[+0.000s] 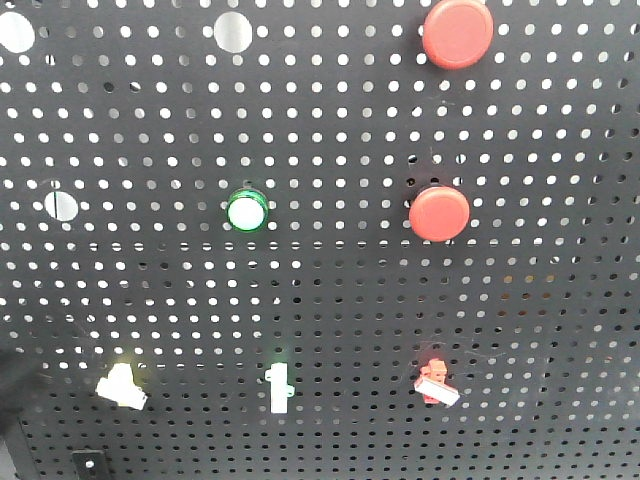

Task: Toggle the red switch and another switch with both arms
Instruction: 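Move the left gripper up to the yellow-and-white toggle switch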

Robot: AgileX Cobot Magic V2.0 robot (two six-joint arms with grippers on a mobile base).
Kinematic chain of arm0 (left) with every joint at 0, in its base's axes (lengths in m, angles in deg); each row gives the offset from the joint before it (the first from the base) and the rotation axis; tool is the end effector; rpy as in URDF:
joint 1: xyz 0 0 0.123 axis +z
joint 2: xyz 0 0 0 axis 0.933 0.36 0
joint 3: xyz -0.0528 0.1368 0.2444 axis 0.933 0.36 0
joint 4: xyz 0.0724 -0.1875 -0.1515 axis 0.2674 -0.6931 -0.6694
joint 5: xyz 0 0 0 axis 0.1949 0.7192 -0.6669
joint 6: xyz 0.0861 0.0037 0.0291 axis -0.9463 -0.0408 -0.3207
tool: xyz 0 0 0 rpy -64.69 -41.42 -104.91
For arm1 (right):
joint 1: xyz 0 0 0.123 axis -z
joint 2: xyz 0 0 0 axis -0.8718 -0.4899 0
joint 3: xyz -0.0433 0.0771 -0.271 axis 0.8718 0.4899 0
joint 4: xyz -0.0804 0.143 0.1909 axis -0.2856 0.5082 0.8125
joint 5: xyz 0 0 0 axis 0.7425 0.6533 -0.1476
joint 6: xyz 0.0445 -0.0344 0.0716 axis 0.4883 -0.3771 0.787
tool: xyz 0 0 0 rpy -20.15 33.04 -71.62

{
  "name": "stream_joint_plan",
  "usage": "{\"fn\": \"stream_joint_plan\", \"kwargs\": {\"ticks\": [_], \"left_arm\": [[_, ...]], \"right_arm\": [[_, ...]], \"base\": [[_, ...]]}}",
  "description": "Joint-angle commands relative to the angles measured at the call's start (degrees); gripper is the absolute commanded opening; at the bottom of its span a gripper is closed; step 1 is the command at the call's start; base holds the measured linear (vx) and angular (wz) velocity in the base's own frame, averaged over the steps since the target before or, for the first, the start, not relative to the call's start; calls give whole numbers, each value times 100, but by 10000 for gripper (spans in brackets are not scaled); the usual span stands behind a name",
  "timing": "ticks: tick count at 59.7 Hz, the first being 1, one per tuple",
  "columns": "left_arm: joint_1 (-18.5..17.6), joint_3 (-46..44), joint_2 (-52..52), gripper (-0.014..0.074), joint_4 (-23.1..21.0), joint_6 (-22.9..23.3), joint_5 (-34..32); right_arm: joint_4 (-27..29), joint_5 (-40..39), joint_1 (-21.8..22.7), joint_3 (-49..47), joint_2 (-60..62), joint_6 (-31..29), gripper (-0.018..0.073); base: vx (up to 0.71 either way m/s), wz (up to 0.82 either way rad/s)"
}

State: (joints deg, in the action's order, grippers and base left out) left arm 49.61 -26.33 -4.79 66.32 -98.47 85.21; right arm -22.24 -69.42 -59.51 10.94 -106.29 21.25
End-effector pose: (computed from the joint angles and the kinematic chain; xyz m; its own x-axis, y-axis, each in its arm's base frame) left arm 0.1643 -0.0577 0.3178 -0.0420 0.2238 -0.9737 0.3485 0.9167 0.1957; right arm 0.1000 -0.0026 0.3516 0.1014 -0.0086 -0.9948 0.0268 0.9996 -0.0059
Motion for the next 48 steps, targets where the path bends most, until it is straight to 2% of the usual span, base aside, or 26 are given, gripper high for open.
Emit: {"fn": "stream_joint_plan", "kwargs": {"ticks": [1,25,34,48], "left_arm": [[-42,-217,145,3,-25,7,-716],[-42,-1050,683,3,0,-17,-126],[-48,-1208,822,3,291,-12,421],[-441,-1208,843,3,291,-18,505]], "right_arm": [[-9,-502,18,-188,-51,-10,-6],[-9,-496,18,-188,-51,-10,-6],[-9,-496,18,-188,-51,-10,-6],[-9,-496,18,-188,-57,-10,-6]], "base": [[0,0],[0,0],[0,0],[0,0]]}}
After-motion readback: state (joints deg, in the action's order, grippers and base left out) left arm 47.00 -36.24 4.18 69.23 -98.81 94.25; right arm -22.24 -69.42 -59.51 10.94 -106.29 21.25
